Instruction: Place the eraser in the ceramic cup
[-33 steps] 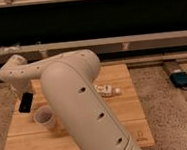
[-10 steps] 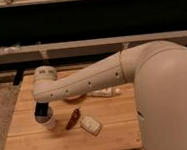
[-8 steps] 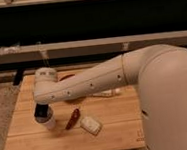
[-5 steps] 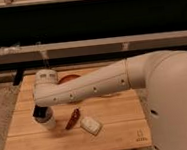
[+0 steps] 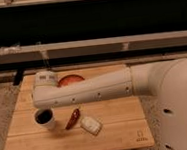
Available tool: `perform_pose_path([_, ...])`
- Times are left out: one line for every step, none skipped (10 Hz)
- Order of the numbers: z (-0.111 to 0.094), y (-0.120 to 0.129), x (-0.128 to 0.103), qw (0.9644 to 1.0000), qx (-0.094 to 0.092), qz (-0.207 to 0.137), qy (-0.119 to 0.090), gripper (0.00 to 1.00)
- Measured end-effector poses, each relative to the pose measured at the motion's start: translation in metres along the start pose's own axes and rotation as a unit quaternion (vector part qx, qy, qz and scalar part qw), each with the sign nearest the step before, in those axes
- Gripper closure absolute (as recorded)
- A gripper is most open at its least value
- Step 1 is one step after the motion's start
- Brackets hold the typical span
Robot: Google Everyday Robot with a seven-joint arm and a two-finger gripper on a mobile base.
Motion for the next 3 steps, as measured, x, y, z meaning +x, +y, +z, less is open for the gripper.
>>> perform_pose_path([-0.0021,0.0016,-0.0027,1.0,-0.003,-0.001,-0.003,0.2])
perform_pose_path([-0.0031,0.0025,-0.0041,1.0,-0.006,-0.002,-0.004,0.2])
perform_pose_path([-0.0033,0.0032,-0.0044,1.0,-0.007,-0.002,-0.004,0.2])
